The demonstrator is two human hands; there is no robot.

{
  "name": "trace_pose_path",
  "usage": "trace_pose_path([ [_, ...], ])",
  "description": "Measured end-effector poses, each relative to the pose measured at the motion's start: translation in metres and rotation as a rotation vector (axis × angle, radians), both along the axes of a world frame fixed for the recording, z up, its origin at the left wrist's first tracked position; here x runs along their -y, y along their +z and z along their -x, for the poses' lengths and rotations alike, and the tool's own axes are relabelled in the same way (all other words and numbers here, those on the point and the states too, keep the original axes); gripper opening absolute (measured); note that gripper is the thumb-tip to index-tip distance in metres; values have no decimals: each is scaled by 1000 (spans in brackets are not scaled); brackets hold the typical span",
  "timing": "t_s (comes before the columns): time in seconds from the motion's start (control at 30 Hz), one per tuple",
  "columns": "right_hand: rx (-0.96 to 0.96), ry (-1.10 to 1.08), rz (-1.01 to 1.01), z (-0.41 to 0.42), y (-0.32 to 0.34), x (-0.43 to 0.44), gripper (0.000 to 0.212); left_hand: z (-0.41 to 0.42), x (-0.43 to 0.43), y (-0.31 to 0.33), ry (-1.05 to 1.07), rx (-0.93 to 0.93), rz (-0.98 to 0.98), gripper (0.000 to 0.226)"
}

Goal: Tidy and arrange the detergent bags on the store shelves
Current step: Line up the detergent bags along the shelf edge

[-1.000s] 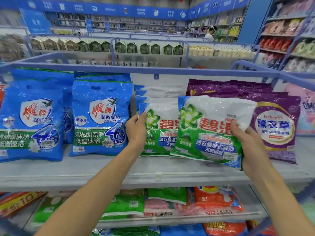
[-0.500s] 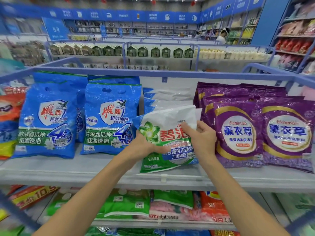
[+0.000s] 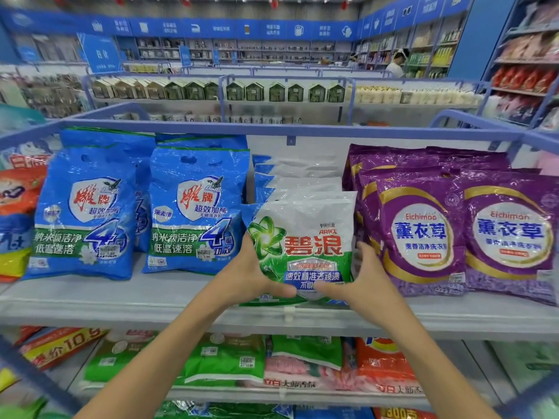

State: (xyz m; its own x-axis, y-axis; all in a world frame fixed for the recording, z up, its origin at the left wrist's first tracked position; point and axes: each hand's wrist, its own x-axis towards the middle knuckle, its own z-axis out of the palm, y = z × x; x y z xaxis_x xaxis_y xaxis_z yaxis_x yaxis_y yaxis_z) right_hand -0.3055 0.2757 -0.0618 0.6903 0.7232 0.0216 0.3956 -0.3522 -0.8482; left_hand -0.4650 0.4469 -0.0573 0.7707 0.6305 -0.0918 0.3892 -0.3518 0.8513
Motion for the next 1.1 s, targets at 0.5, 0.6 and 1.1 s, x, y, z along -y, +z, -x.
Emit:
trace_pose_path([
  [0.5, 154, 40, 34, -9, -12, -18, 74, -23, -2, 0, 78, 35, -118, 125],
  [0.6, 163, 14, 41, -6, -15, -13, 75, -19, 0, -2, 74, 32, -134, 125],
  [1.1, 469, -4, 89, 18, -32, 25, 46, 47, 40, -19, 168, -135, -504, 74],
])
